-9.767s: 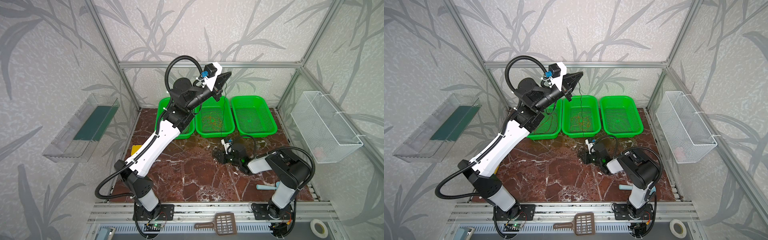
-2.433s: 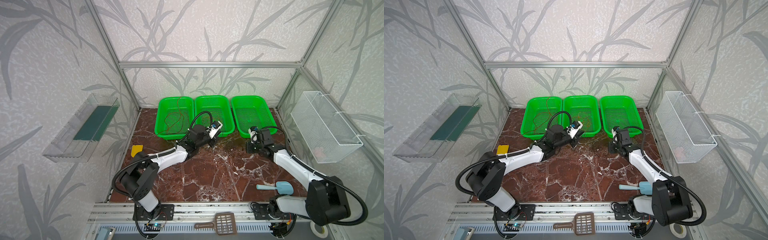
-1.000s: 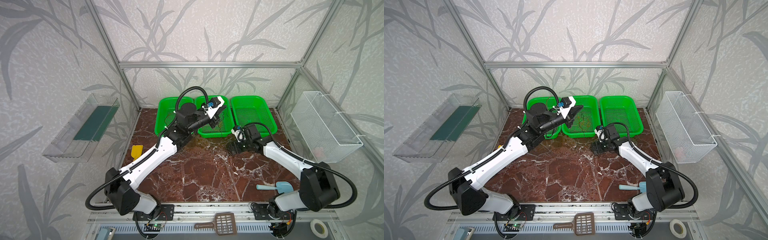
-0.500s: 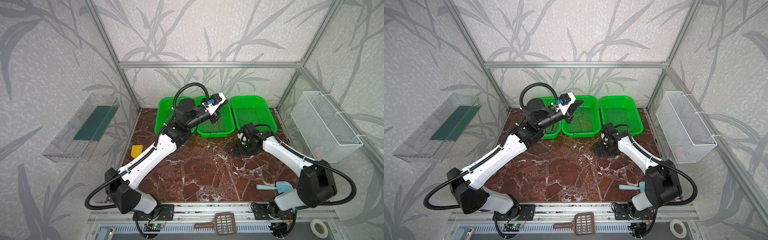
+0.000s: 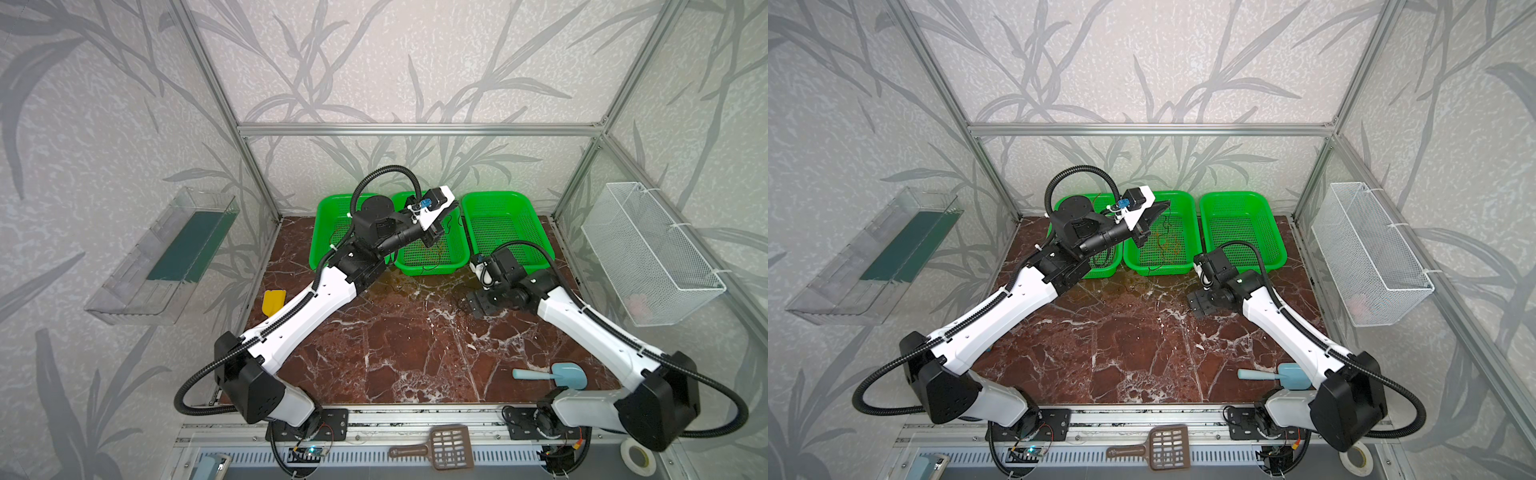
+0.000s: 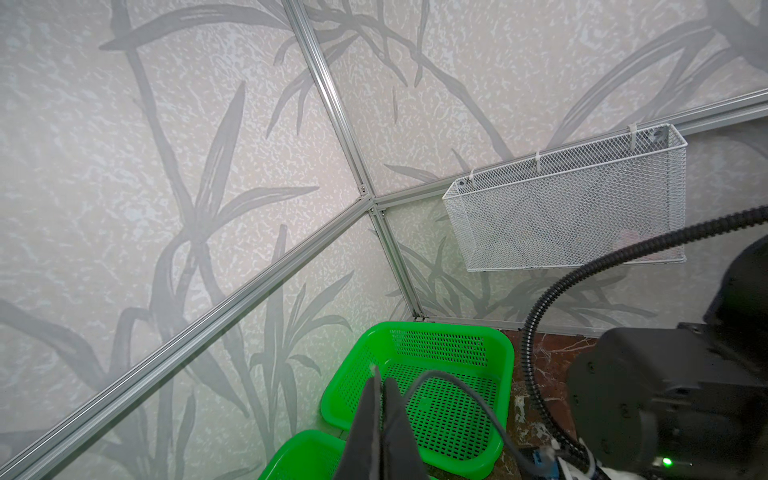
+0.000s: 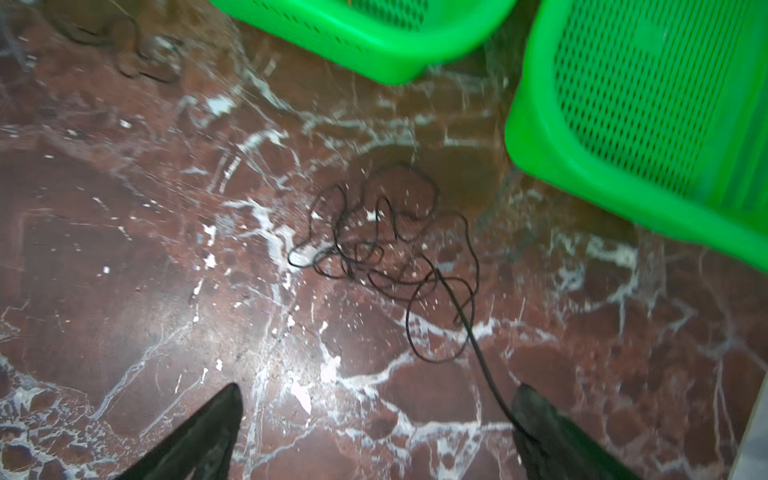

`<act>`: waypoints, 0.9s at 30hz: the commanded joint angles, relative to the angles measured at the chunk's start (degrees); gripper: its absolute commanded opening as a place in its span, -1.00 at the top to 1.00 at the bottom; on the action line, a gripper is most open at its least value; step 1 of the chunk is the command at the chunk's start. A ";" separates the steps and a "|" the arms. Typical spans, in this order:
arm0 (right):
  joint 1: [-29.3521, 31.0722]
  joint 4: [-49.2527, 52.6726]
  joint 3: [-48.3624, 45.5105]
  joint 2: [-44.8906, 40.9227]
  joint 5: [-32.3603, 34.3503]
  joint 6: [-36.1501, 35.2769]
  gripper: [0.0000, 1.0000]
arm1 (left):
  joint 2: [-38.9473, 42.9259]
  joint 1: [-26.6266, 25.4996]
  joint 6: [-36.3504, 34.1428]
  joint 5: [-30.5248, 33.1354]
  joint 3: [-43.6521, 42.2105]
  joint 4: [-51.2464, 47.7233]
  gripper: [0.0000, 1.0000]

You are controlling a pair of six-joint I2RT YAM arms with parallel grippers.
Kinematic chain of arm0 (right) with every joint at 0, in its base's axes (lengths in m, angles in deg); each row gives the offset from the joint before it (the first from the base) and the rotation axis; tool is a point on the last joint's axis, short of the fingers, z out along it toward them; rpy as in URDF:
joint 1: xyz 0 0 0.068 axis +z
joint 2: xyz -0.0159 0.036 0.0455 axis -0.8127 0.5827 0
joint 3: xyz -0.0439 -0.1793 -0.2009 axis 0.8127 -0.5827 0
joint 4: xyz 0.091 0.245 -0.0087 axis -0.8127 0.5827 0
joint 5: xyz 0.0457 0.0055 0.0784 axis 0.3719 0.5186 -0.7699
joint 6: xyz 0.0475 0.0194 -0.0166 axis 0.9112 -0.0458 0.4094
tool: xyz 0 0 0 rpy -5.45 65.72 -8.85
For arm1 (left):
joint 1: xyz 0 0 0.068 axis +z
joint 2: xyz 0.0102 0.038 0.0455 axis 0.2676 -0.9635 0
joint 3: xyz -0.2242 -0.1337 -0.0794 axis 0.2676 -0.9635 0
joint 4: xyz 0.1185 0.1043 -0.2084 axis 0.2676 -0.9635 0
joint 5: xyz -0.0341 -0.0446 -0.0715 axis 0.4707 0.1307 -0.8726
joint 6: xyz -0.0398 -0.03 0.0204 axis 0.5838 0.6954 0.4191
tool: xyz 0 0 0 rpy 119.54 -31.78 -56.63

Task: Untangle the cables
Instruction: 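Lift the black wire with the left gripper while the right holds the pile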

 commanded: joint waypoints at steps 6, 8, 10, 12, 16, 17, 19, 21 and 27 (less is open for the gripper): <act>0.04 -12.03 -5.27 -6.12 -5.77 -5.45 -0.98 | -0.86 0.05 0.46 -0.75 1.52 1.39 1.00; 0.05 -14.97 -7.14 -7.88 -7.21 -5.65 -0.98 | -0.92 0.08 1.12 -0.78 1.44 -0.08 1.00; 0.05 -14.98 -7.71 -8.56 -7.18 -5.73 -0.98 | -0.13 0.28 2.49 0.47 -0.63 -1.26 1.00; -0.03 -14.45 -8.01 -8.85 -6.54 -5.61 -0.98 | 1.18 0.67 4.59 1.48 -5.12 -0.87 1.00; -0.04 -15.08 -8.98 -9.38 -6.84 -4.38 -0.98 | 4.13 1.43 10.50 5.06 -17.24 2.10 1.00; -0.11 -15.59 -9.20 -9.47 -7.25 -4.07 -0.98 | 4.77 1.62 12.05 5.93 -20.05 2.96 1.00; -0.19 -16.80 -9.50 -9.56 -8.00 -3.55 -0.98 | 5.61 1.78 14.59 7.00 -24.58 4.83 1.00; -0.32 -17.60 -9.30 -9.32 -9.53 -3.44 -0.98 | 5.82 1.83 16.47 5.89 -28.17 6.75 1.00; -0.96 -17.70 -7.94 -7.65 -11.58 -2.77 -0.99 | 4.94 1.81 21.22 3.20 -33.44 12.92 1.00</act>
